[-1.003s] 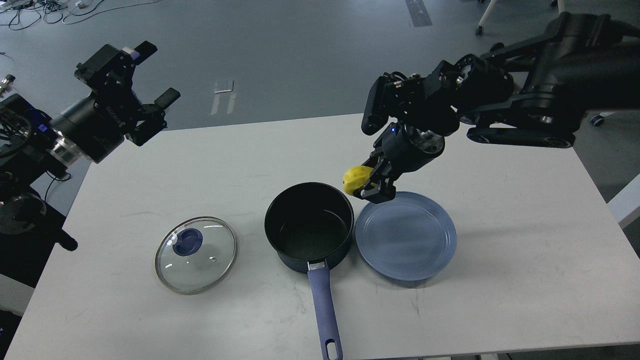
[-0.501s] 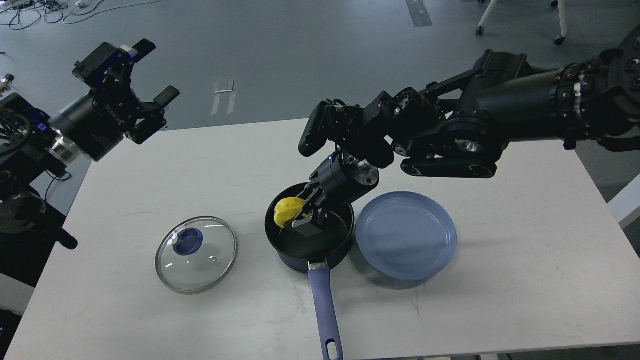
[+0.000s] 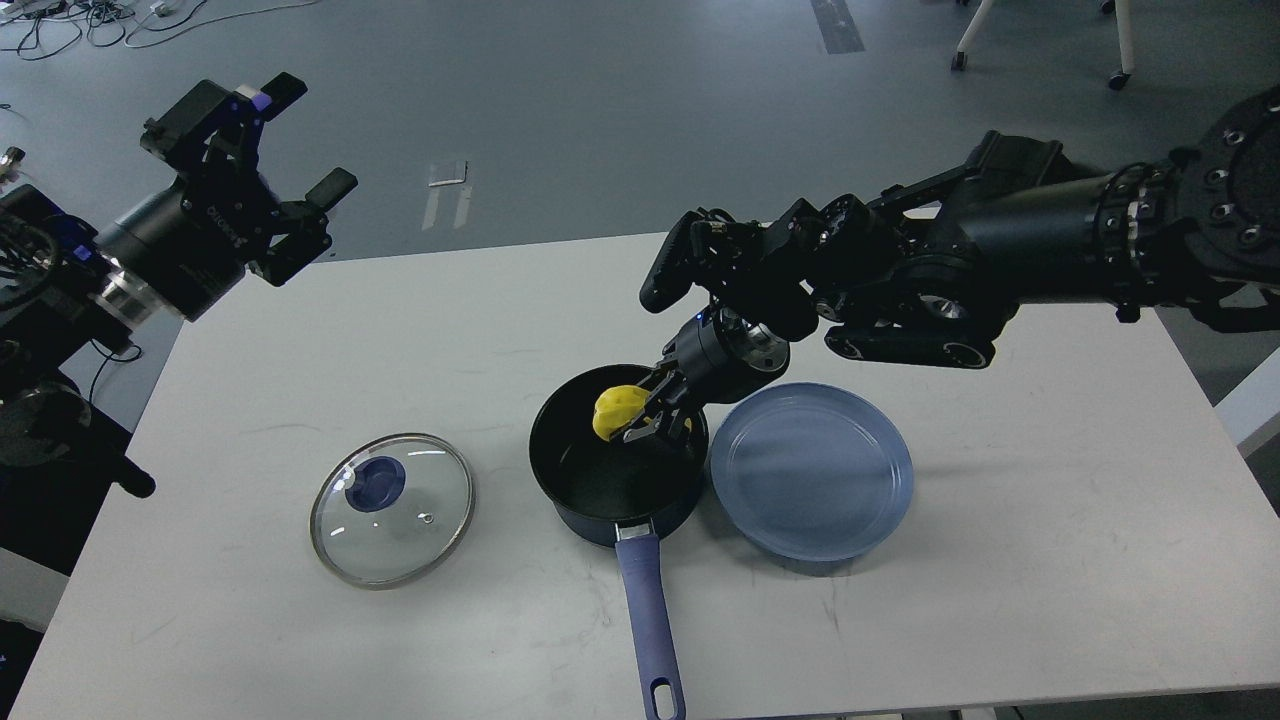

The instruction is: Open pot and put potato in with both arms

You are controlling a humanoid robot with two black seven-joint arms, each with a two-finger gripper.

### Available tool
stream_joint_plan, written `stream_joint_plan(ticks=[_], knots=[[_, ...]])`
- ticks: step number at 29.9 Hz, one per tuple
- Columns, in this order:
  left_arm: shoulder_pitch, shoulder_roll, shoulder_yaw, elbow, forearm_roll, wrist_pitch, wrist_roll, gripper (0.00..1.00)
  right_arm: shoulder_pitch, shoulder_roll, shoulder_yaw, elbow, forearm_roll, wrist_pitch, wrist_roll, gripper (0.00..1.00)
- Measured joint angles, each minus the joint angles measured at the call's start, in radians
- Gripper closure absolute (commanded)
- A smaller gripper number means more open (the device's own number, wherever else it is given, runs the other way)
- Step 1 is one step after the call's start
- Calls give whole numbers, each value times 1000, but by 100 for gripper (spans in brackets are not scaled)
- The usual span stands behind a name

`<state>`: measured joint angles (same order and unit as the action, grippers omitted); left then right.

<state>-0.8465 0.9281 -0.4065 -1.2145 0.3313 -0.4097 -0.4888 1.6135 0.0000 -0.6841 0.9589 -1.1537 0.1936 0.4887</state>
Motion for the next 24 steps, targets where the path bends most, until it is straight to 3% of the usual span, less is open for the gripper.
stream_joint_plan(ticks=[3, 5, 16, 24], knots=[[1, 0, 0, 0, 0, 0, 0, 2, -2, 0, 0, 0, 38, -1, 0, 57], [1, 0, 0, 0, 0, 0, 0, 2, -4, 0, 0, 0, 48, -2, 0, 44], [1, 0, 0, 0, 0, 0, 0, 2, -6, 0, -1, 0, 52, -1, 0, 8], [0, 0, 0, 0, 0, 0, 0, 2, 7, 0, 0, -1, 84, 4, 0, 5]])
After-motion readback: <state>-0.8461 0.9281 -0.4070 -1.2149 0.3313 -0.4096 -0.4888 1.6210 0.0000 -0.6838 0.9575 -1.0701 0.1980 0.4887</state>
